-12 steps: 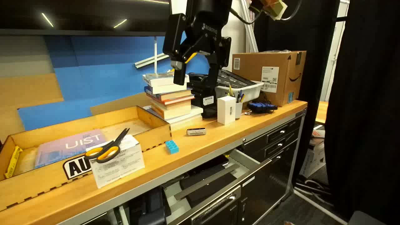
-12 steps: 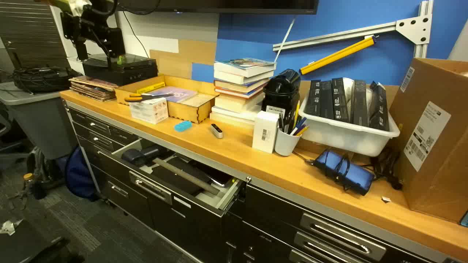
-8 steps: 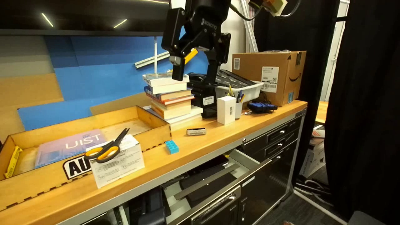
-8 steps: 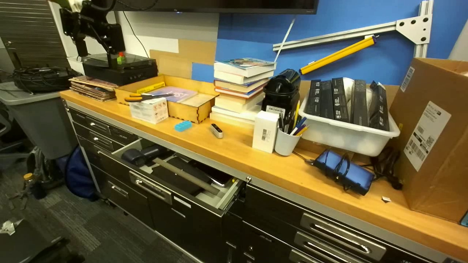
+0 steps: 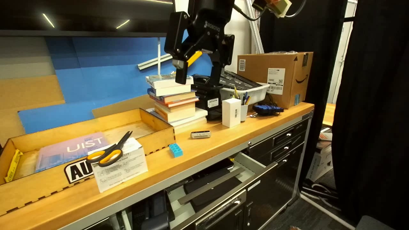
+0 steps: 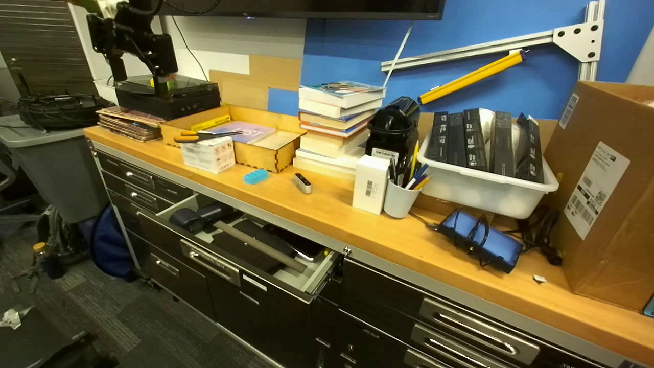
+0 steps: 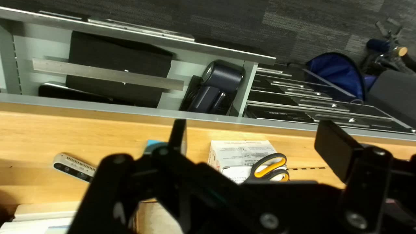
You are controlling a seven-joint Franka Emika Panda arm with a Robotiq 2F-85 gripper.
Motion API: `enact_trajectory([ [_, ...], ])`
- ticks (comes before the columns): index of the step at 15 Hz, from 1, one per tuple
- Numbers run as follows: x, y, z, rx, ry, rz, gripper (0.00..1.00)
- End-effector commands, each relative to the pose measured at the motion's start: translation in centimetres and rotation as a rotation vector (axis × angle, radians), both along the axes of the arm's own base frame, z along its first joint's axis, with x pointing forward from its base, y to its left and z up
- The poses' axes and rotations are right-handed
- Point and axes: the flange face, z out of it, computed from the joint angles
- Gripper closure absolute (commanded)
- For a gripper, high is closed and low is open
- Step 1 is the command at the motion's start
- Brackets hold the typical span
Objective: Put the blue object inside the drawer and close it
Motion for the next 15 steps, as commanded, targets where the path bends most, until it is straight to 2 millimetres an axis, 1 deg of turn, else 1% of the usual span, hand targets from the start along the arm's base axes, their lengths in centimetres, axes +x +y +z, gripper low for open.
enact_trajectory([
  [1,4.9,2.0,-0.5,-0.050,-0.057,-0.056,0.00],
  [2,7.1,2.7,-1.3,-0.063,-0.078,-0.075,0.00],
  [3,8.6,3.2,-1.9,-0.076,-0.091,-0.086,0.00],
  [5,12.2,3.8,-4.2,-0.145,-0.105,-0.122,0.00],
  [7,15.7,4.0,-7.0,-0.213,-0.098,-0.162,0.00],
  [9,18.9,3.9,-10.4,-0.255,-0.080,-0.195,0.00],
  [10,20.2,3.6,-12.4,-0.274,-0.055,-0.210,0.00],
  [12,22.3,3.2,-15.7,-0.290,-0.024,-0.242,0.00],
  [14,23.7,2.7,-18.2,-0.275,0.017,-0.263,0.00],
  [15,24.1,2.4,-19.5,-0.275,0.035,-0.270,0.00],
])
